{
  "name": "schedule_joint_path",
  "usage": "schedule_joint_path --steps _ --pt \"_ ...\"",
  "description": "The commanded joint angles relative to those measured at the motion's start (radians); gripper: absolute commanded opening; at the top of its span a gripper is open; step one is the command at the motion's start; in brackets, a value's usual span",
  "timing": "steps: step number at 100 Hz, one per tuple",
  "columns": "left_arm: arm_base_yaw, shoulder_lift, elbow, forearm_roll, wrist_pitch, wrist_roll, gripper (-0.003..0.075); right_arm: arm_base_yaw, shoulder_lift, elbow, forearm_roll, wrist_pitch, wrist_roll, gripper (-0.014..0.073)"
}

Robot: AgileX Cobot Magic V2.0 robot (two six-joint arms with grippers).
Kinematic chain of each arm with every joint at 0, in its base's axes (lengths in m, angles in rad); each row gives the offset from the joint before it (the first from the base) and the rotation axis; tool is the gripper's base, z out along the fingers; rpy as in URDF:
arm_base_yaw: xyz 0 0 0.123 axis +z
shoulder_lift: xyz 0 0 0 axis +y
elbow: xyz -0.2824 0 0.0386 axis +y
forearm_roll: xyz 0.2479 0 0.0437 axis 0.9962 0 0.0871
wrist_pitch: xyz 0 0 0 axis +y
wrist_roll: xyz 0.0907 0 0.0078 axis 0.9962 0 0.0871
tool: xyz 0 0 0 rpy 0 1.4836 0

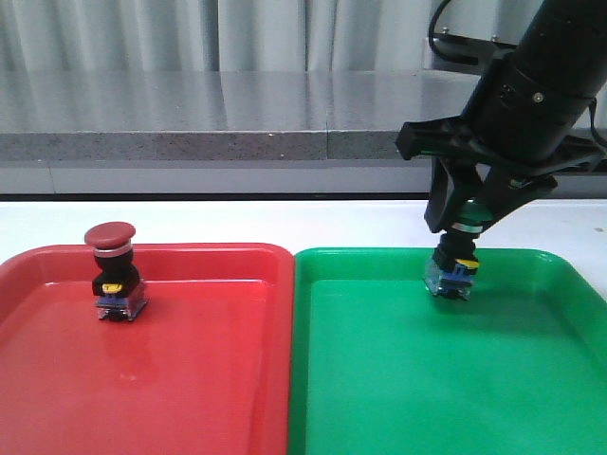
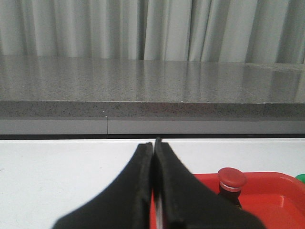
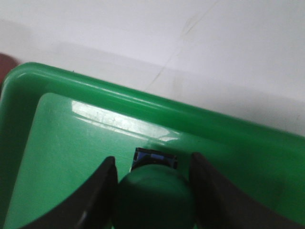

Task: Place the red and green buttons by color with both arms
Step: 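Carry the green-capped button with the right gripper into the green tray, then set the green-capped button down and open the right gripper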

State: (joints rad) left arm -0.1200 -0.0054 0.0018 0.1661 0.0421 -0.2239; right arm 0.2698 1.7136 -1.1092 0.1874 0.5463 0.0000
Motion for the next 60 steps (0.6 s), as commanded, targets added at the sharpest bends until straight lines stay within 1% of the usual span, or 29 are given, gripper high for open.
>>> schedule_joint_path --steps 1,23,30,37,49,60 --pt "0.002 -0.029 0.041 0.000 -0.079 -0.005 -0.0020 0.002 -0.029 -0.022 0.011 -0.049 0.000 0.0164" --pt "0.002 -0.029 0.041 0.000 -0.079 -0.005 -0.0019 0.002 0.005 -0.022 0.012 -0.039 0.000 0.0164" --pt "0.002 -0.029 0.041 0.000 -0.079 -0.005 -0.0019 0.002 0.006 -0.022 0.012 -0.033 0.000 0.0183" --pt "0.002 -0.029 0.041 0.000 -0.079 -0.005 -0.0019 0.002 0.005 -0.022 0.012 -0.033 0.000 0.0239" --pt "0.002 -0.029 0.041 0.000 -0.079 -0.005 -0.0019 0.002 0.005 -0.024 0.012 -0.027 0.000 0.0391" --pt "0.002 -0.029 0.041 0.000 -0.079 -0.005 -0.0019 0.002 0.005 -0.024 0.017 -0.026 0.000 0.0508"
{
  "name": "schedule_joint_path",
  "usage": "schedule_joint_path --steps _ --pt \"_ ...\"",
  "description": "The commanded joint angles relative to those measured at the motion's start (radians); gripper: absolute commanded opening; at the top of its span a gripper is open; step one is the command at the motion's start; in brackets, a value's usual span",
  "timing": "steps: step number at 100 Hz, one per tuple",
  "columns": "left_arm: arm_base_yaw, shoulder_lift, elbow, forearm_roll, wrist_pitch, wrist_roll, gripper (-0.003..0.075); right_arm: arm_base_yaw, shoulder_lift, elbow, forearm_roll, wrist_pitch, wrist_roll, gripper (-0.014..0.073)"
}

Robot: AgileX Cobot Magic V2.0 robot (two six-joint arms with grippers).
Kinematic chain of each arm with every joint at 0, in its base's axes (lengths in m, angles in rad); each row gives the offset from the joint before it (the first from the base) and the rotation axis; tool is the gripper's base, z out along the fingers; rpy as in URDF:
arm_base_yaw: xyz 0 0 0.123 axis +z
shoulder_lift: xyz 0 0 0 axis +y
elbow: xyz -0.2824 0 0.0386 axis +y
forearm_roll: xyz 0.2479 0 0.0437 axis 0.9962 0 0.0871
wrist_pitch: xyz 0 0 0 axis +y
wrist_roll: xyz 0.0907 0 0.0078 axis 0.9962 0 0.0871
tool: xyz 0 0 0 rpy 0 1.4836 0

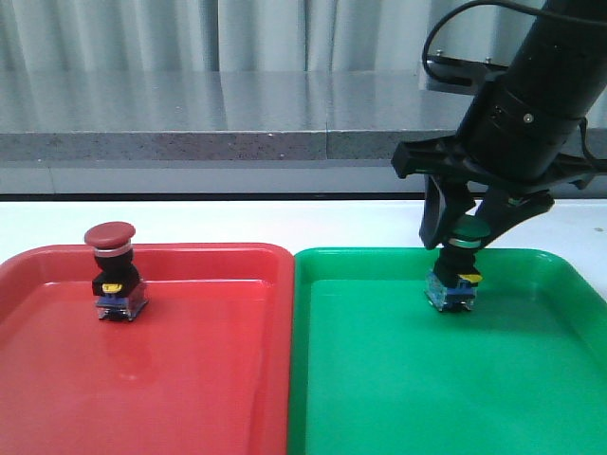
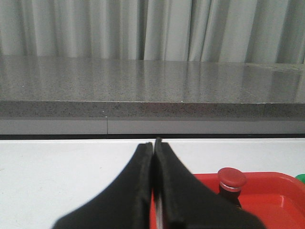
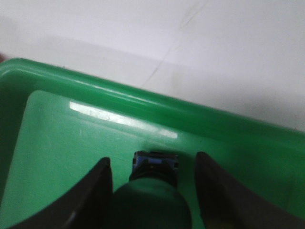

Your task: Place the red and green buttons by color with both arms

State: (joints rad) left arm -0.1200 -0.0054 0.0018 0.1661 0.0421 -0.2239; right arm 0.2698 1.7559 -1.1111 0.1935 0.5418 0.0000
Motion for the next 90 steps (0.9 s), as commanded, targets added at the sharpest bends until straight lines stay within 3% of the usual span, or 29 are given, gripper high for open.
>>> schedule_joint_path --steps 1,10,42,90 --pt "0.002 -0.029 0.041 0.000 -0.079 -0.005 -0.0019 0.002 -0.037 -0.022 0.011 -0.021 0.000 0.0514" --pt "0.002 -0.029 0.041 0.000 -0.079 -0.005 -0.0019 0.002 -0.037 -0.022 0.013 -0.023 0.000 0.0556" --pt "0.002 -0.029 0.041 0.000 -0.079 -0.005 -0.0019 0.002 -0.092 -0.025 0.013 -0.060 0.000 0.0557" --pt "0.002 -0.029 0.041 0.000 -0.079 -0.005 -0.0019 0.002 -0.441 -0.009 -0.087 -0.060 -0.017 0.0549"
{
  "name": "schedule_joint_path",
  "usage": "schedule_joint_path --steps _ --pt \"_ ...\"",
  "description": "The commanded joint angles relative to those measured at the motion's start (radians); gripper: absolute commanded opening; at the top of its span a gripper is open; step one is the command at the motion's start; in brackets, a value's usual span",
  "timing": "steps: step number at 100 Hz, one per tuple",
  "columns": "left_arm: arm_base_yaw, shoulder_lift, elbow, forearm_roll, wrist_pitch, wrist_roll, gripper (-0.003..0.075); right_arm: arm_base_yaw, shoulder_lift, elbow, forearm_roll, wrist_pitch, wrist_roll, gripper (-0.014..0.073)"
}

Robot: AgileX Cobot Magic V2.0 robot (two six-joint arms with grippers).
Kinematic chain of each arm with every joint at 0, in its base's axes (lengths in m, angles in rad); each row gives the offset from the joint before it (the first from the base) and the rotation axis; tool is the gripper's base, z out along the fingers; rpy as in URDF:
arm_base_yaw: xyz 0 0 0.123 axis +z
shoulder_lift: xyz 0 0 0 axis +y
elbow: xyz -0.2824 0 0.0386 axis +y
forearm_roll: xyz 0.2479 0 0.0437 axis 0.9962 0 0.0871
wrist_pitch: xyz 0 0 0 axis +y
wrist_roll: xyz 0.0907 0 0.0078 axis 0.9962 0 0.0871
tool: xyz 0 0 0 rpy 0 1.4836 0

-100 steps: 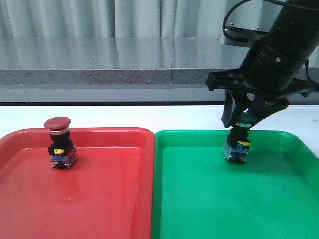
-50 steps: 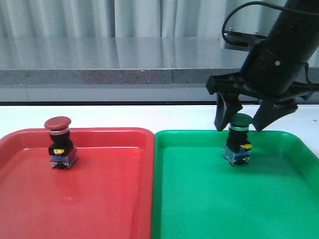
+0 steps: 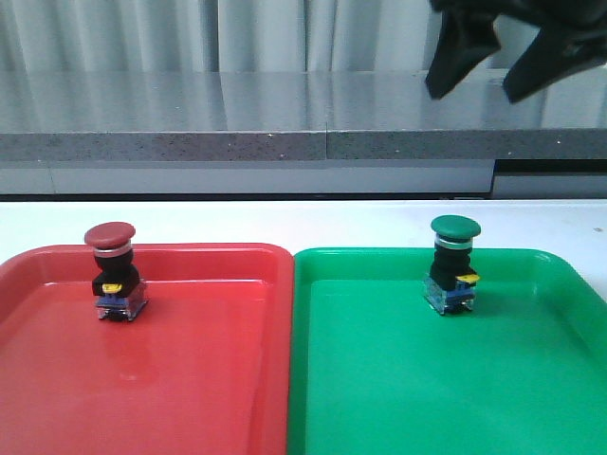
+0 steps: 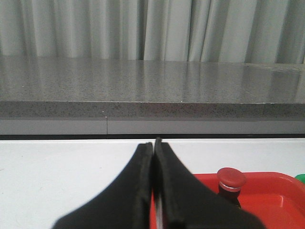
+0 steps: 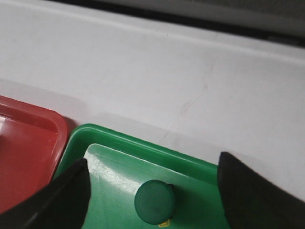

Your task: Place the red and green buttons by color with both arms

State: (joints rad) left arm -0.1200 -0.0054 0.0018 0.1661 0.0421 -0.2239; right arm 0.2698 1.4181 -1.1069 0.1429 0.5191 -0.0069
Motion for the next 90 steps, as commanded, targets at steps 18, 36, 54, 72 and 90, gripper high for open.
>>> schedule_joint_path --steps 18,36,54,72,90 --pt "0.002 -0.029 0.041 0.000 -0.079 -0.005 -0.0019 -0.002 -0.279 0.077 -0.112 -0.057 -0.010 0.0549" --pt "0.002 -0.029 0.041 0.000 -0.079 -0.005 -0.0019 -0.002 -0.497 0.231 -0.124 -0.118 -0.010 0.0549" --pt "0.002 -0.029 0.041 0.000 -0.079 -0.005 -0.0019 -0.002 -0.696 0.362 -0.159 -0.128 -0.010 0.0486" --pt "0.002 -0.029 0.041 0.000 -0.079 -0.005 -0.0019 -0.002 -0.873 0.474 -0.173 -0.111 -0.010 0.0314" --pt "0.002 -0.029 0.041 0.000 -0.079 -0.005 -0.0019 -0.002 -1.011 0.554 -0.173 -0.107 -0.010 0.0138"
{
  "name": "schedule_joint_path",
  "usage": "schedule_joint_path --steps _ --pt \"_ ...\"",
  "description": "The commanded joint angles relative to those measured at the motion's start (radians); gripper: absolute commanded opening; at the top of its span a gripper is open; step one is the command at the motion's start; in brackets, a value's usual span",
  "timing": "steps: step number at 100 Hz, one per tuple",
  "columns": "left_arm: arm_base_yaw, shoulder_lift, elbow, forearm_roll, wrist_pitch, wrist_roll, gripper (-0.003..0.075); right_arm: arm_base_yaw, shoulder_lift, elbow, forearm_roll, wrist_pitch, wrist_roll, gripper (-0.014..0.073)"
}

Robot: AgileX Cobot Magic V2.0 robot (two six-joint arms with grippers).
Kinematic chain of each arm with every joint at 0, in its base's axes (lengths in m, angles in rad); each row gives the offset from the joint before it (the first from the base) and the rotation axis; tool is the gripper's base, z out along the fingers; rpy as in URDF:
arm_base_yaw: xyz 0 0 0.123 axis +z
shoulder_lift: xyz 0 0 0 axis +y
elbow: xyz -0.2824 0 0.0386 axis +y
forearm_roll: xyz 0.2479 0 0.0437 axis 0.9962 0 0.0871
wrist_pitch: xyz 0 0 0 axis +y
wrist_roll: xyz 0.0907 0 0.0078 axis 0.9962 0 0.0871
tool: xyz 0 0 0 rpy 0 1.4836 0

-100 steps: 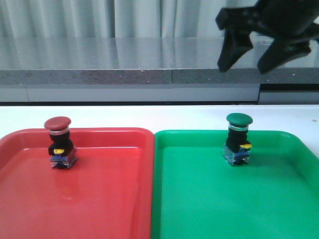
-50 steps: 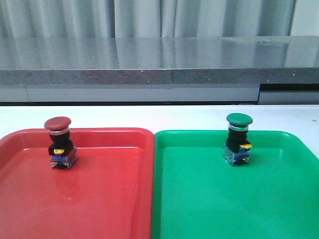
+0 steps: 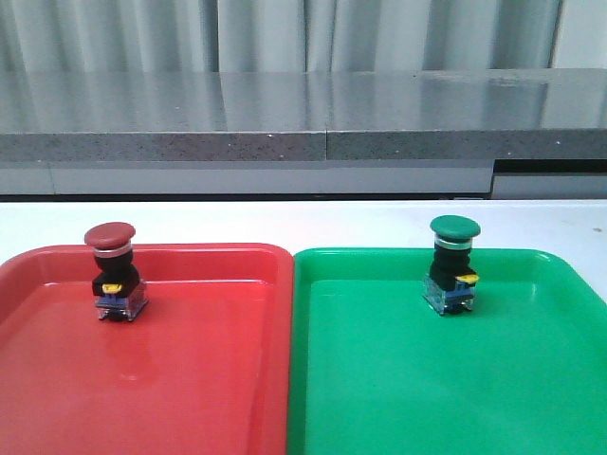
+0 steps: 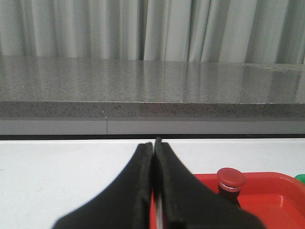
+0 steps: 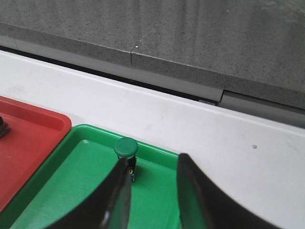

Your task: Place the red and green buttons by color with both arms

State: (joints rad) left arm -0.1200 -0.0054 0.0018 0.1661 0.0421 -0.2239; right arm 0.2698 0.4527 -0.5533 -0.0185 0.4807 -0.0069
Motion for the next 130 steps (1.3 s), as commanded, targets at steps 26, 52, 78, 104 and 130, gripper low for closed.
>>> schedule_joint_path --steps 26,52,78,104,130 --pt "0.002 -0.029 0.041 0.000 -0.079 -0.005 -0.0019 -0.002 -0.090 0.016 -0.011 0.003 -0.010 -0.0065" --pt "0.002 -0.029 0.041 0.000 -0.079 -0.005 -0.0019 -0.002 -0.090 0.016 -0.011 0.018 -0.010 -0.0067" --pt "0.002 -0.029 0.041 0.000 -0.079 -0.005 -0.0019 -0.002 -0.090 0.016 -0.011 0.018 -0.010 -0.0067" --pt "0.002 -0.029 0.041 0.000 -0.079 -0.005 -0.0019 -0.002 -0.090 0.016 -0.011 0.027 -0.010 -0.0067" --pt "0.002 -0.029 0.041 0.000 -0.079 -0.005 -0.0019 -0.004 -0.116 0.042 -0.036 -0.013 -0.010 -0.0067"
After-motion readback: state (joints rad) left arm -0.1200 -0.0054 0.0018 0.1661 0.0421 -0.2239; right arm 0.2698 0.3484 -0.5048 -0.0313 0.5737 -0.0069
